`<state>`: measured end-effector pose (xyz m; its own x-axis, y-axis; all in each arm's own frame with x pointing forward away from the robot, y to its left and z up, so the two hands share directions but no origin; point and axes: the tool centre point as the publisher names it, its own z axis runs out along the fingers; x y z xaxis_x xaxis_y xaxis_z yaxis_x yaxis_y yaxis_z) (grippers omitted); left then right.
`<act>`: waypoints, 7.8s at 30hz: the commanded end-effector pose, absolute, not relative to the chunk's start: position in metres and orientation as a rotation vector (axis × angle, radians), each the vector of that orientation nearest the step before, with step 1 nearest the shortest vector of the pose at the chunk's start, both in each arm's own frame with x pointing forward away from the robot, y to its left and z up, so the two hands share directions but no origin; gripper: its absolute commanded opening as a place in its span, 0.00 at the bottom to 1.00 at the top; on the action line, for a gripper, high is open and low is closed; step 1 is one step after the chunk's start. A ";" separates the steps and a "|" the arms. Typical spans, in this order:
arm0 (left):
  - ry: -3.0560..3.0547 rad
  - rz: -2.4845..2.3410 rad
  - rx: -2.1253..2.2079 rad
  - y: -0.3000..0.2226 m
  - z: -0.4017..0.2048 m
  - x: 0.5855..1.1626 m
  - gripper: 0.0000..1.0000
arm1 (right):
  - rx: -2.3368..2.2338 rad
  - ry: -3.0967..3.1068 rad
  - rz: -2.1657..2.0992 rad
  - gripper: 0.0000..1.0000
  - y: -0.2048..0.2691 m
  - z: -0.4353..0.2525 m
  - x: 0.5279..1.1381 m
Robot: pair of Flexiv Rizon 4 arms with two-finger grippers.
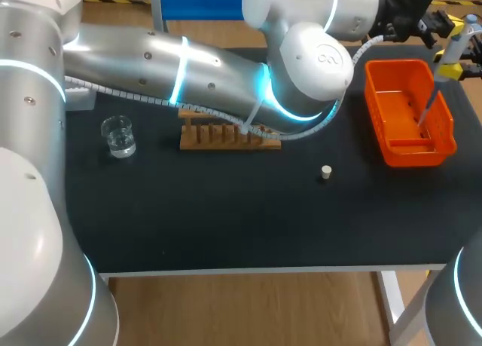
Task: Invert the test tube, pick up the pipette, mount the tip to pipette, aspirate from beaker and dispense into the tube, eject the tip, return the pipette, and cap with the stopper.
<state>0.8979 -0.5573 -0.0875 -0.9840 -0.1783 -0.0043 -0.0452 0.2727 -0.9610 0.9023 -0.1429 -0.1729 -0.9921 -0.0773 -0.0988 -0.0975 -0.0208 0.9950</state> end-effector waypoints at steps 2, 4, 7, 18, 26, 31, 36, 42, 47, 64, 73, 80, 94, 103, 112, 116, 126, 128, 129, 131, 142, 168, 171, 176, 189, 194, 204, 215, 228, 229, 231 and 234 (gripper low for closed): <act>1.959 -2.276 -0.176 -0.560 -0.110 0.900 0.00 | -0.204 2.192 2.227 0.00 -0.143 -0.162 0.903; 1.960 -2.278 -0.180 -0.561 -0.113 0.900 0.00 | -0.204 2.192 2.227 0.00 -0.143 -0.162 0.903; 1.963 -2.281 -0.186 -0.562 -0.116 0.900 0.00 | -0.204 2.192 2.227 0.00 -0.143 -0.162 0.903; 1.962 -2.293 -0.203 -0.563 -0.122 0.902 0.00 | -0.204 2.192 2.227 0.00 -0.143 -0.162 0.903; 1.935 -2.246 -0.173 -0.548 -0.097 0.905 0.00 | -0.204 2.192 2.227 0.00 -0.143 -0.162 0.903; 1.963 -2.218 -0.127 -0.538 -0.072 0.907 1.00 | -0.204 2.192 2.227 0.00 -0.143 -0.162 0.903; 1.991 -2.209 -0.078 -0.526 -0.050 0.906 1.00 | -0.204 2.192 2.227 0.00 -0.143 -0.162 0.903; 2.053 -2.209 -0.034 -0.514 -0.033 0.903 1.00 | -0.204 2.192 2.227 0.00 -0.143 -0.162 0.903; 2.109 -2.239 -0.007 -0.501 -0.027 0.900 1.00 | -0.204 2.192 2.227 0.00 -0.143 -0.162 0.903; 2.132 -2.319 0.017 -0.438 -0.031 0.861 1.00 | -0.204 2.192 2.227 0.00 -0.143 -0.162 0.903; 2.074 -2.299 -0.092 -0.395 -0.048 0.832 1.00 | -0.204 2.192 2.227 0.00 -0.143 -0.162 0.903; 2.030 -2.300 -0.163 -0.362 -0.063 0.812 1.00 | -0.204 2.192 2.227 0.00 -0.143 -0.162 0.903; 1.958 -2.315 -0.212 -0.307 -0.085 0.800 1.00 | -0.204 2.192 2.227 0.00 -0.143 -0.162 0.903; 1.917 -2.331 -0.194 -0.276 -0.101 0.800 1.00 | -0.204 2.192 2.227 0.00 -0.143 -0.162 0.903; 1.923 -2.327 -0.146 -0.243 -0.118 0.808 1.00 | -0.204 2.192 2.227 0.00 -0.143 -0.162 0.903; 1.943 -2.308 -0.131 -0.232 -0.119 0.812 1.00 | -0.204 2.192 2.227 0.00 -0.143 -0.162 0.903; 2.047 -2.217 -0.131 -0.219 -0.123 0.817 1.00 | -0.204 2.192 2.227 0.00 -0.143 -0.162 0.903; 2.088 -2.191 -0.135 -0.219 -0.124 0.818 1.00 | -0.204 2.192 2.227 0.00 -0.143 -0.162 0.903; 2.121 -2.166 -0.145 -0.219 -0.124 0.819 1.00 | -0.204 2.192 2.227 0.00 -0.143 -0.162 0.903; 2.131 -2.158 -0.135 -0.219 -0.124 0.819 1.00 | -0.204 2.192 2.227 0.00 -0.143 -0.162 0.903; 2.165 -2.128 -0.141 -0.221 -0.123 0.818 1.00 | -0.204 2.192 2.227 0.00 -0.143 -0.162 0.903; 2.168 -2.052 -0.217 -0.214 -0.125 0.816 1.00 | -0.204 2.192 2.227 0.00 -0.143 -0.162 0.903; 2.168 -2.052 -0.217 -0.214 -0.125 0.816 1.00 | -0.204 2.192 2.227 0.00 -0.143 -0.162 0.903; 2.168 -2.052 -0.217 -0.214 -0.125 0.816 1.00 | -0.204 2.192 2.227 0.00 -0.143 -0.162 0.903; 2.168 -2.052 -0.217 -0.214 -0.125 0.816 1.00 | -0.204 2.192 2.227 0.00 -0.143 -0.162 0.903; 2.168 -2.052 -0.217 -0.214 -0.125 0.816 1.00 | -0.198 2.185 2.231 0.00 -0.132 -0.160 0.898; 2.168 -2.052 -0.217 -0.214 -0.125 0.816 1.00 | -0.235 2.215 2.207 0.00 -0.056 -0.157 0.875; 2.168 -2.052 -0.217 -0.214 -0.125 0.816 1.00 | -0.257 2.238 2.264 0.00 0.029 -0.169 0.856; 2.168 -2.052 -0.217 -0.214 -0.125 0.816 1.00 | -0.324 2.233 2.313 0.00 0.112 -0.176 0.847; 2.168 -2.052 -0.217 -0.214 -0.125 0.816 1.00 | -0.326 2.235 2.311 0.00 0.117 -0.177 0.847; 2.168 -2.052 -0.217 -0.214 -0.125 0.816 1.00 | -0.333 2.232 2.318 0.00 0.127 -0.176 0.847; 2.168 -2.052 -0.217 -0.214 -0.125 0.816 1.00 | -0.341 2.234 2.320 0.00 0.140 -0.175 0.848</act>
